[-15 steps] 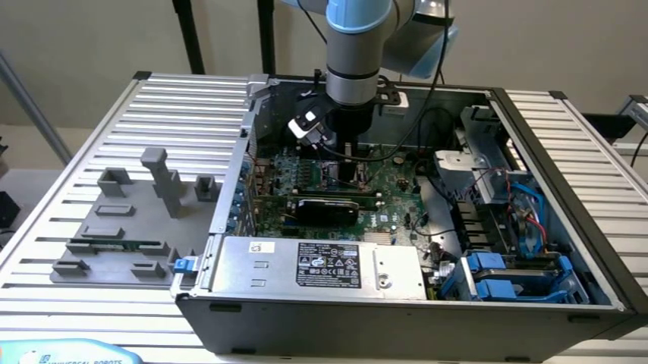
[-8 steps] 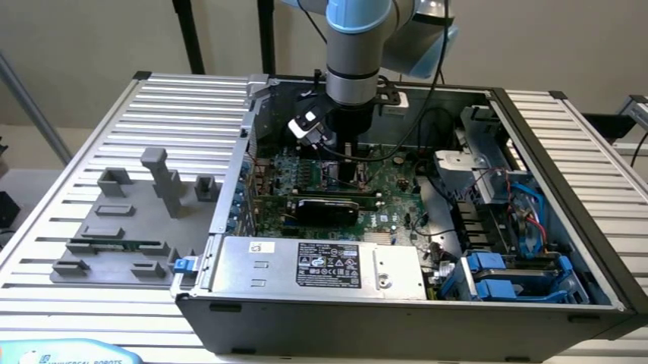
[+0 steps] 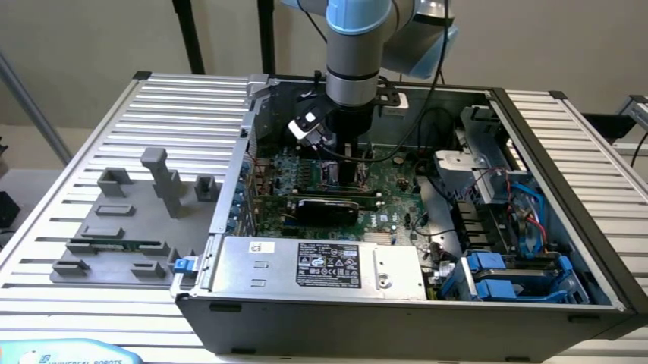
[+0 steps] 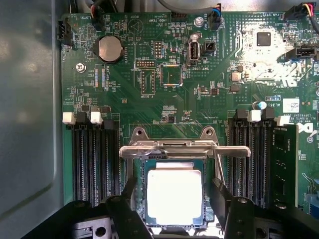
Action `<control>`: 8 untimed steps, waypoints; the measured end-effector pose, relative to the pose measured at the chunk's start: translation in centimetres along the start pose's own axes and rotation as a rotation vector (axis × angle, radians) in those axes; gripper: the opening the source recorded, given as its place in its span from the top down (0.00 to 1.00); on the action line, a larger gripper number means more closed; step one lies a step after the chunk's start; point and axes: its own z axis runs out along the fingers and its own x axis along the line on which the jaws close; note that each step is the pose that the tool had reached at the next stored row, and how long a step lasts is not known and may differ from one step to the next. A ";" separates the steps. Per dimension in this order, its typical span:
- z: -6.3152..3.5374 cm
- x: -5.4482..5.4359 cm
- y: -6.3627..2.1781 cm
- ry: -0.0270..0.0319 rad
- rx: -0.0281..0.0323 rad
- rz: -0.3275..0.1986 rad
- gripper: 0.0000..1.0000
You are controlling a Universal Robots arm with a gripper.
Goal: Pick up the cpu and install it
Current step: 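Place the cpu into insertion slot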
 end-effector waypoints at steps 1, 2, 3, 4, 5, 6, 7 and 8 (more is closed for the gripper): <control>-0.02 0.0 0.00 -0.0002 0.0002 0.000 0.31; -0.08 0.0 0.00 -0.0002 0.0005 0.000 0.31; -0.18 0.0 0.00 -0.0003 0.0006 0.000 0.31; -0.28 0.0 0.01 -0.0001 0.0007 0.000 0.31; -0.40 0.0 0.02 -0.0001 0.0009 0.000 0.31; -0.52 0.0 0.02 0.0001 0.0010 0.000 0.31; -0.65 0.0 0.03 0.0005 0.0010 0.000 0.31; -0.78 0.0 0.03 0.0009 0.0010 0.000 0.31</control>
